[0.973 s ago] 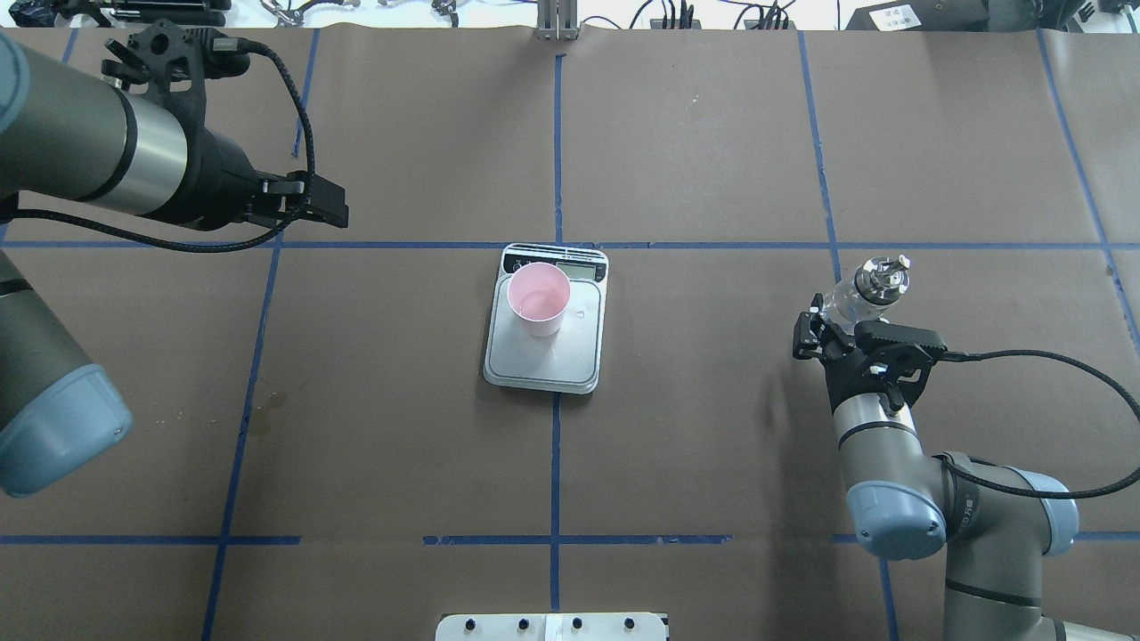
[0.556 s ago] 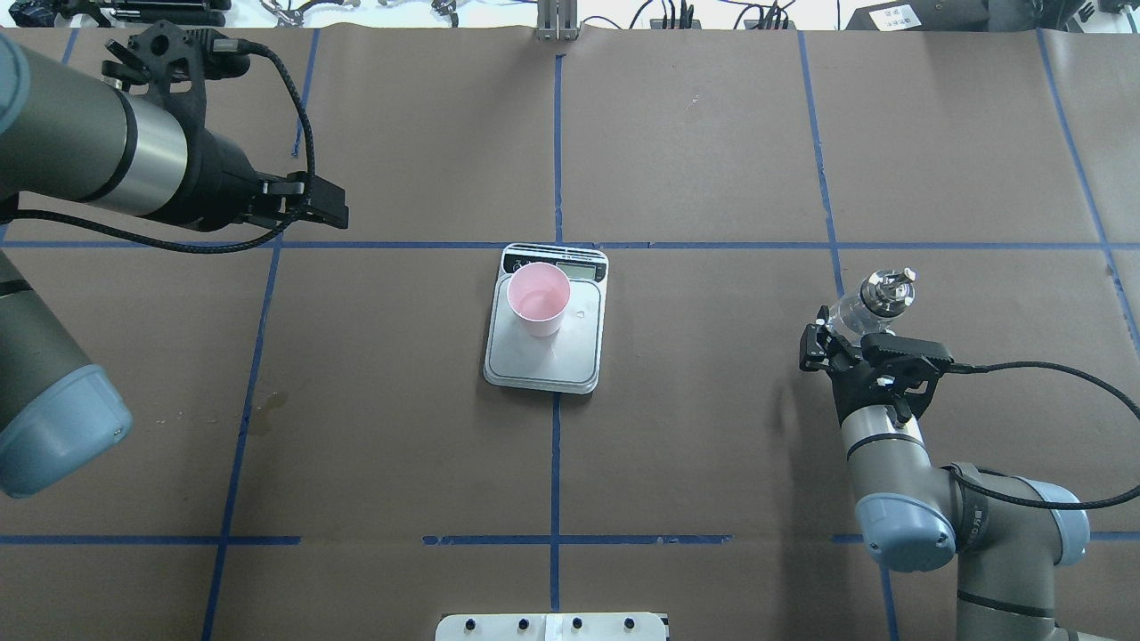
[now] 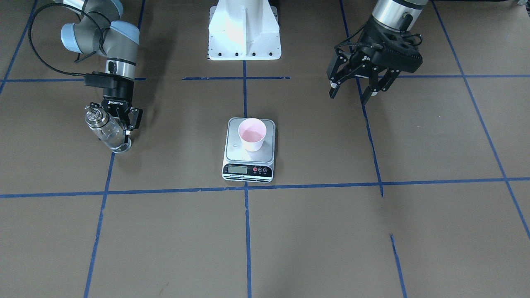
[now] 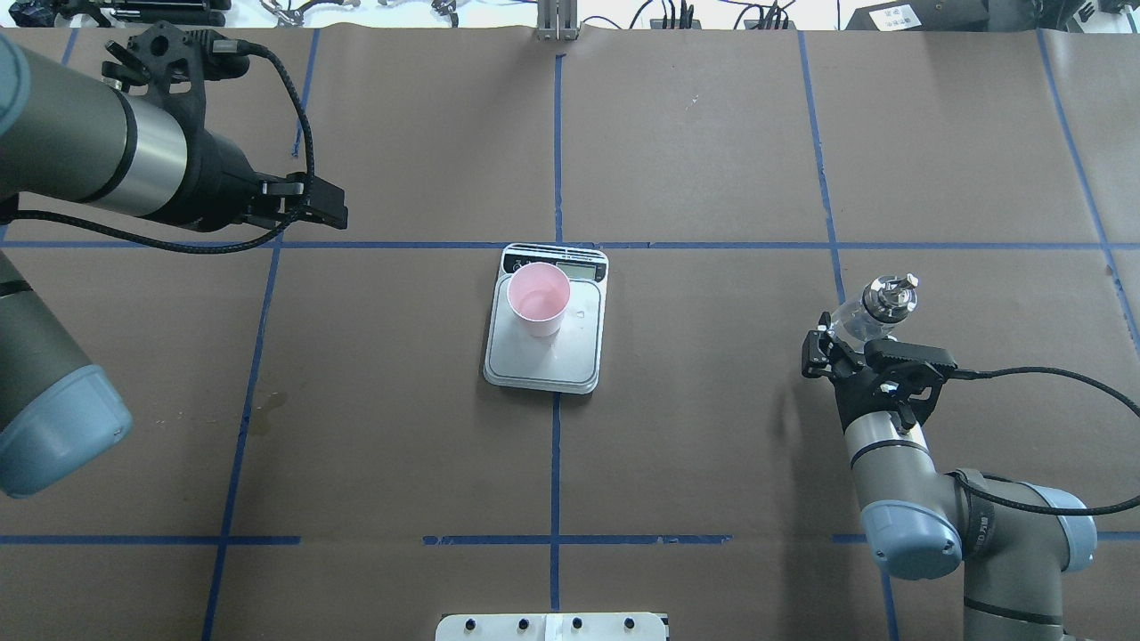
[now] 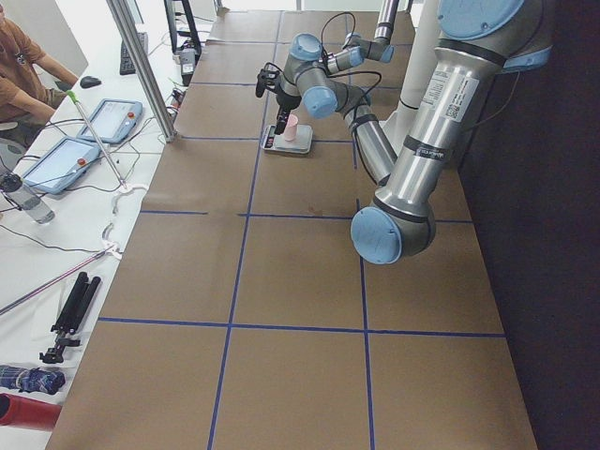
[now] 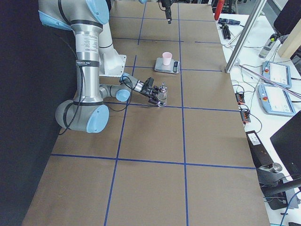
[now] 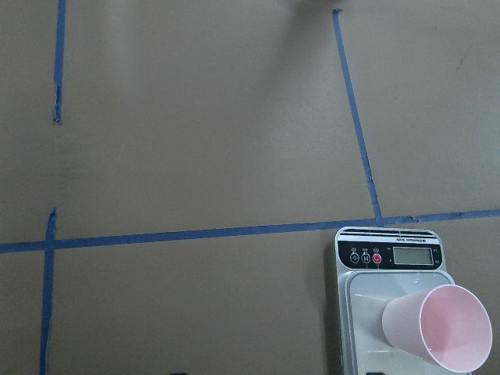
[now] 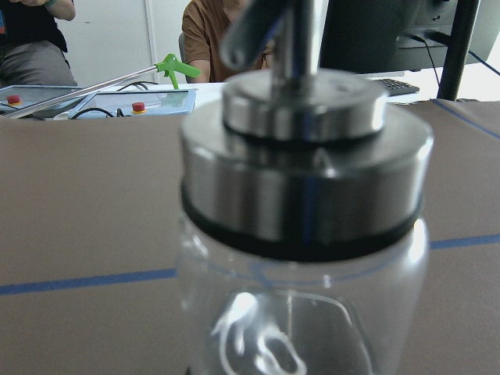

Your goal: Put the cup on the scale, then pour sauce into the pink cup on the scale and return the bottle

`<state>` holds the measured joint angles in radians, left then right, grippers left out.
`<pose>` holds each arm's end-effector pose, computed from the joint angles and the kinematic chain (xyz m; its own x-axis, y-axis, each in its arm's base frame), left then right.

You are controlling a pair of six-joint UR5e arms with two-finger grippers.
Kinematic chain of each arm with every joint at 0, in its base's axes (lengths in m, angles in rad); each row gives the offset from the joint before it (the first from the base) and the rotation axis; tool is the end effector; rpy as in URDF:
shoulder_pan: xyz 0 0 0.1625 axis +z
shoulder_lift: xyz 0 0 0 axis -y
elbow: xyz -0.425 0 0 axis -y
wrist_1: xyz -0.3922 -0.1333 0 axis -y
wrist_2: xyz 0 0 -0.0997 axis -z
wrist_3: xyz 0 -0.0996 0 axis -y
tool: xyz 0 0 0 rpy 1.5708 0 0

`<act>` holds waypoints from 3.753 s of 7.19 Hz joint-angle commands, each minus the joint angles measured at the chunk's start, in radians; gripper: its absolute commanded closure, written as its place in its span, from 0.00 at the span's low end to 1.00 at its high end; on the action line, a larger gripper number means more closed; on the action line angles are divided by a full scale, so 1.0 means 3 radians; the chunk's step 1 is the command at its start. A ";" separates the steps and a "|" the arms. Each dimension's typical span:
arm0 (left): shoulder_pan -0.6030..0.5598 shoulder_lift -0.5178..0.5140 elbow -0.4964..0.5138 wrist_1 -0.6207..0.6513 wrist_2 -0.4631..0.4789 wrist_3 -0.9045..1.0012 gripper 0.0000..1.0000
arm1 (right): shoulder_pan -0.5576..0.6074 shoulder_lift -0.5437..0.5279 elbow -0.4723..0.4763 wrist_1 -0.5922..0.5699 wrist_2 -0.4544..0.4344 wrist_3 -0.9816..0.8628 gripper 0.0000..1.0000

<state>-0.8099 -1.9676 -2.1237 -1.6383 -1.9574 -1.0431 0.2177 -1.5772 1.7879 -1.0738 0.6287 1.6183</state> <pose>0.2916 -0.4451 0.1992 0.5396 0.1096 -0.8347 0.2059 0.9442 0.2571 -0.4368 -0.3156 0.4852 0.7107 0.1858 0.6785 -0.6749 0.4523 0.5830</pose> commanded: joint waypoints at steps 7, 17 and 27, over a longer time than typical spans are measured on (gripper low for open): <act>0.0000 -0.0007 0.0012 0.0000 0.0000 0.0000 0.18 | -0.0086 -0.0030 0.0008 0.0000 -0.0020 0.0021 0.00; -0.0041 0.0130 0.0038 0.0010 -0.0015 0.0376 0.18 | -0.0492 -0.1374 0.0734 0.0831 0.0725 -0.0405 0.00; -0.1758 0.0791 0.0963 -0.0010 -0.0910 0.3236 0.00 | 0.4288 -0.0063 -0.1307 0.0361 0.5583 -0.5209 0.00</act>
<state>-1.2832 -1.7355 -1.8652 -1.6422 -2.2070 -0.1321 1.3643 -1.7050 1.4214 -0.7075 2.2081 0.3083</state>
